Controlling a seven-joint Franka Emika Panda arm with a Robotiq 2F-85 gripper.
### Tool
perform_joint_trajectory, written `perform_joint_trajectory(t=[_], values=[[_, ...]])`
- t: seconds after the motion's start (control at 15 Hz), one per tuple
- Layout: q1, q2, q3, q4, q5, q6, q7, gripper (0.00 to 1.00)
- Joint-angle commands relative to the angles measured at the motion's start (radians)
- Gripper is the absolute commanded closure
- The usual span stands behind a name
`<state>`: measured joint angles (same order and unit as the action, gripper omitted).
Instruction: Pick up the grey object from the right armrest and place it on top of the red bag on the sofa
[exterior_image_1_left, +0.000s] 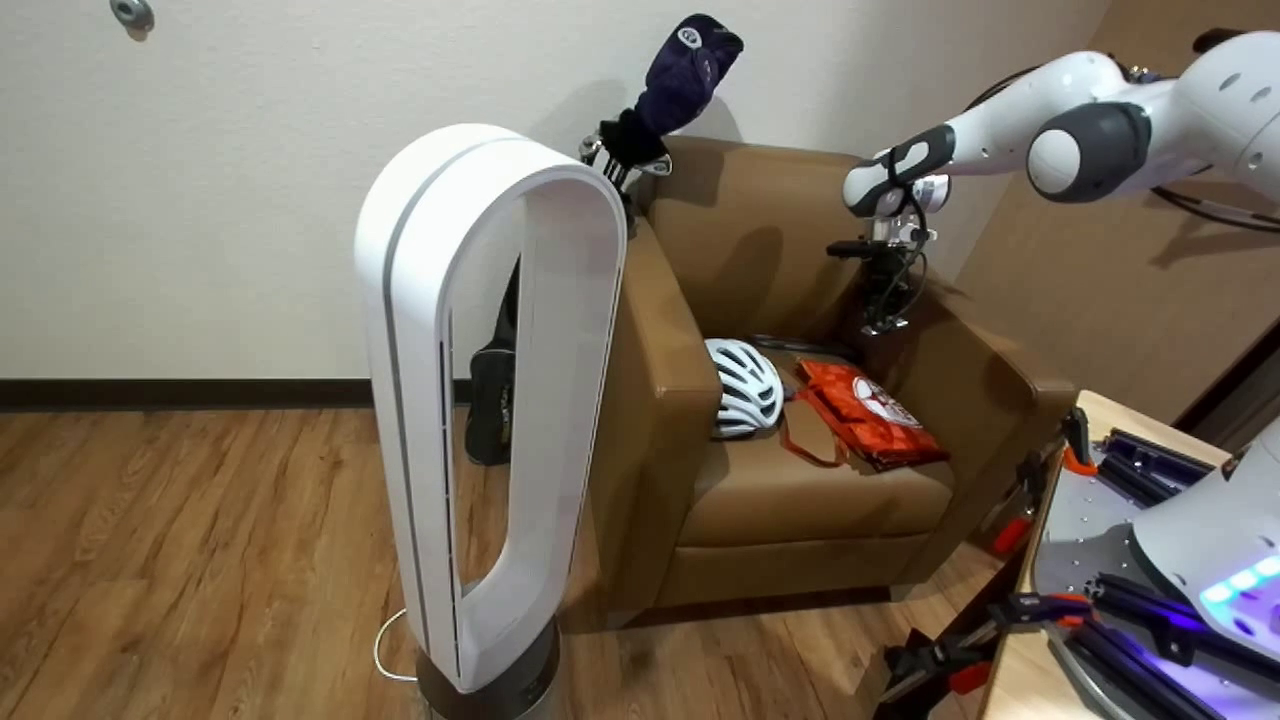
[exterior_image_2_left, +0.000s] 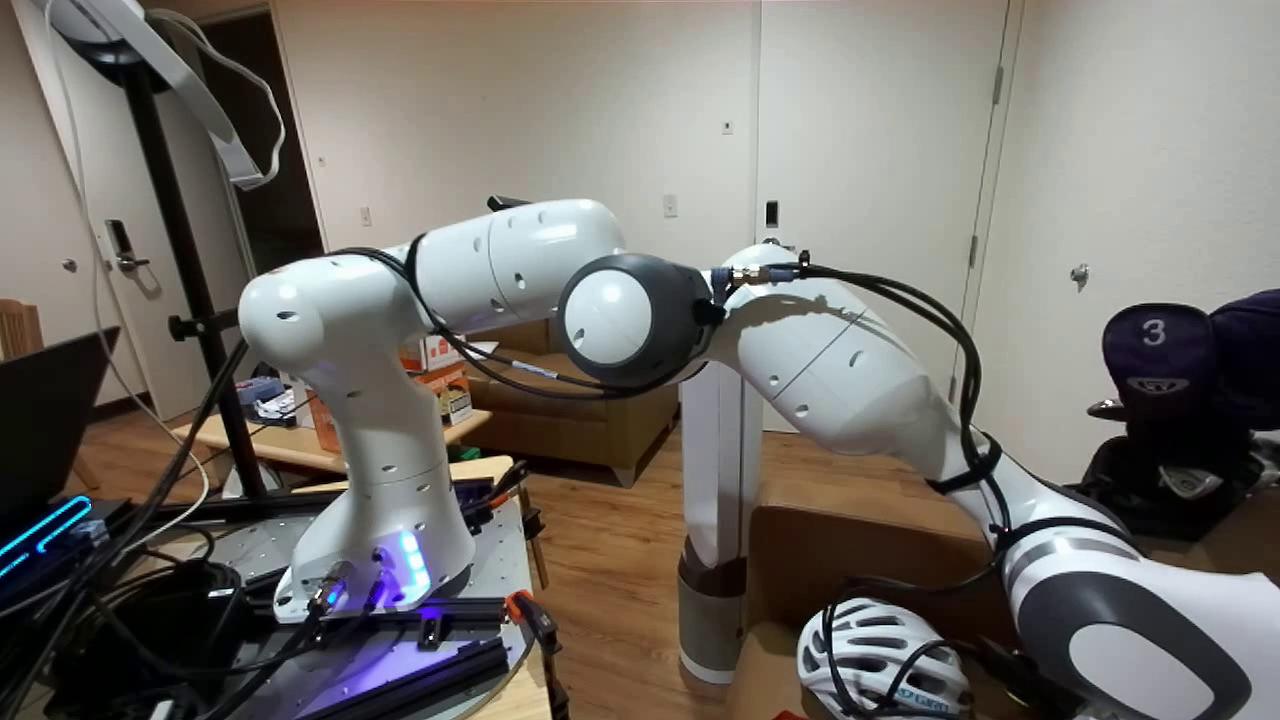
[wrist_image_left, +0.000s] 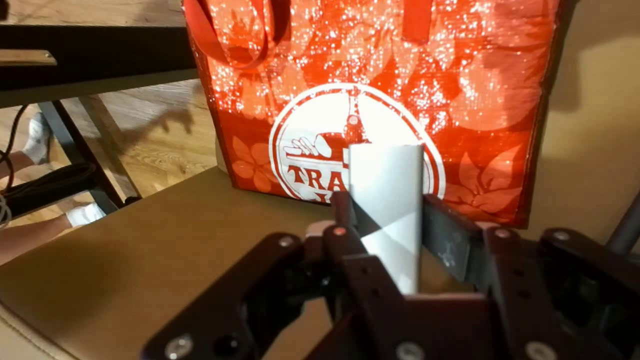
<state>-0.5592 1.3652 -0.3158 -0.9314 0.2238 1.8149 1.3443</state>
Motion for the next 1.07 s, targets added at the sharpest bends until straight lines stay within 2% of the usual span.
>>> perform_joint_trajectory(t=[0.0,0.4,0.53,0.73,1.0], values=[[-0.004,0.011,0.018,0.002,0.013,0.037,-0.023,0.88],[-0.01,0.133,0.063,0.016,-0.001,0.131,-0.104,0.88],[-0.005,0.117,0.083,-0.06,-0.024,0.197,-0.115,0.88],[-0.002,0.136,0.089,-0.067,-0.01,0.233,-0.13,0.88],[0.003,0.136,0.093,-0.076,-0.006,0.224,-0.136,0.88]])
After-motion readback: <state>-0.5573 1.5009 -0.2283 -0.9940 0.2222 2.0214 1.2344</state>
